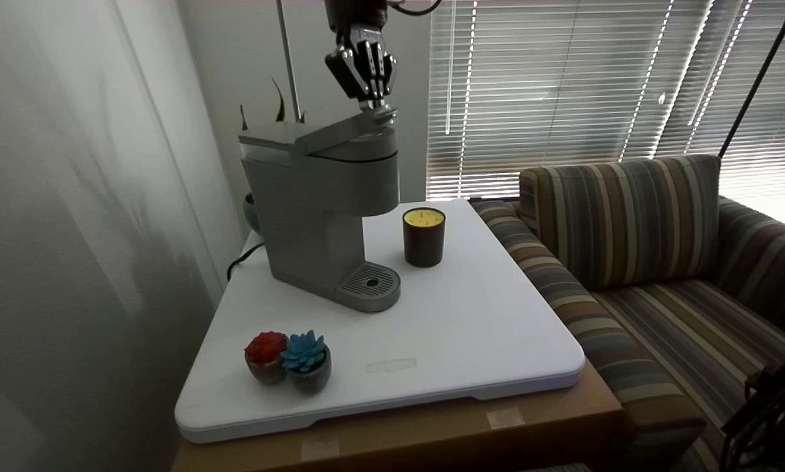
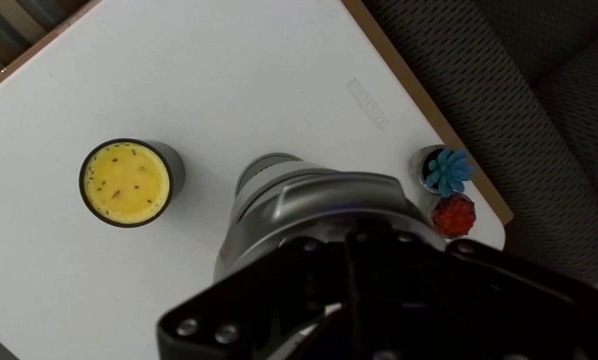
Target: Close the grey coffeemaker's chamber
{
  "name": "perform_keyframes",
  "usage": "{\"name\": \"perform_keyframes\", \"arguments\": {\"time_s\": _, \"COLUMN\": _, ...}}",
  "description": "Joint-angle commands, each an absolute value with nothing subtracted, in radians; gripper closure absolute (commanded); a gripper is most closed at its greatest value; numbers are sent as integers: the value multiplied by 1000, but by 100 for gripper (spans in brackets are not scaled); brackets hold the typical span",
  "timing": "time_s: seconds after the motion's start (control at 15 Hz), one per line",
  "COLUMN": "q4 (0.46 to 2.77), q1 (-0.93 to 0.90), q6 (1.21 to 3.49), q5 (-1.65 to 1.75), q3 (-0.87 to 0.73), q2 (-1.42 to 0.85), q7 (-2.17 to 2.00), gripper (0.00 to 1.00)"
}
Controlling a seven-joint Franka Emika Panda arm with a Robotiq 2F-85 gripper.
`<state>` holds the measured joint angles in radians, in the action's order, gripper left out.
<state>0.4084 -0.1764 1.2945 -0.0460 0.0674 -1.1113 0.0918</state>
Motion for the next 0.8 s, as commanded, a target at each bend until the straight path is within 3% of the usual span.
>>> {"name": "perform_keyframes", "arguments": {"time_s": 0.0, "q4": 408, "q1": -177, "q6": 1295, "q5": -46, "q3": 67, "q2": -1111, "q7": 92, "gripper": 99}}
{"name": "perform_keyframes", "arguments": {"time_s": 0.73, "q4": 402, "q1": -173, "q6": 1326, "q5": -43, "q3": 64, "q2": -1106, "q7": 95, "gripper": 100}}
